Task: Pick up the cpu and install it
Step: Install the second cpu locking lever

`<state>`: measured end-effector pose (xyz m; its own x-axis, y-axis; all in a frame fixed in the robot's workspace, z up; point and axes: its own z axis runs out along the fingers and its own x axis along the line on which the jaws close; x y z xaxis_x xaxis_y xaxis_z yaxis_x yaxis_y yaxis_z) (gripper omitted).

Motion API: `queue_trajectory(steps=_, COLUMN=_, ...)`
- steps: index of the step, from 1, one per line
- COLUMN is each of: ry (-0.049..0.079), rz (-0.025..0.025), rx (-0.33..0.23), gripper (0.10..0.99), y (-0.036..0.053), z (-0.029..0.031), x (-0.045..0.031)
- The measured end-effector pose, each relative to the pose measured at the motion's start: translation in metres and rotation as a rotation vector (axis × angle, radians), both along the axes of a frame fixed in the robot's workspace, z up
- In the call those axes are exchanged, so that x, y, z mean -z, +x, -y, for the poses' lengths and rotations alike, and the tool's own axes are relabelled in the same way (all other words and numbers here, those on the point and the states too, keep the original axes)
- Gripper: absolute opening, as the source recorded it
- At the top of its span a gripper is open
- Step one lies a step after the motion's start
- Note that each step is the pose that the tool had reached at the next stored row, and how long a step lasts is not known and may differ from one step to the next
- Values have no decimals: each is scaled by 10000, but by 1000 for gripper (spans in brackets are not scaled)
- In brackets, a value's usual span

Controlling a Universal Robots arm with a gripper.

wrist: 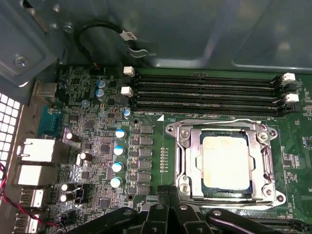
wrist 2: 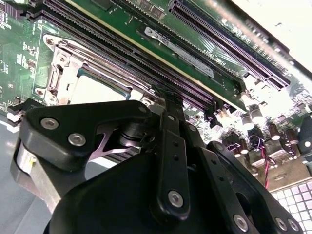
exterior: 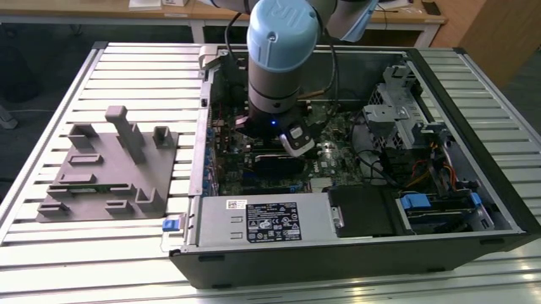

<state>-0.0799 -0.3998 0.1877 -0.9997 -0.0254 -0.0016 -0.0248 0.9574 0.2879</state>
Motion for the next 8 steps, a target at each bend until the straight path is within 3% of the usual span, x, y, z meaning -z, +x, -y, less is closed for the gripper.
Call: queue_trajectory(steps=8, ry=-7, rz=0, rx=2, gripper=106, y=-2, z=-9, x=-29)
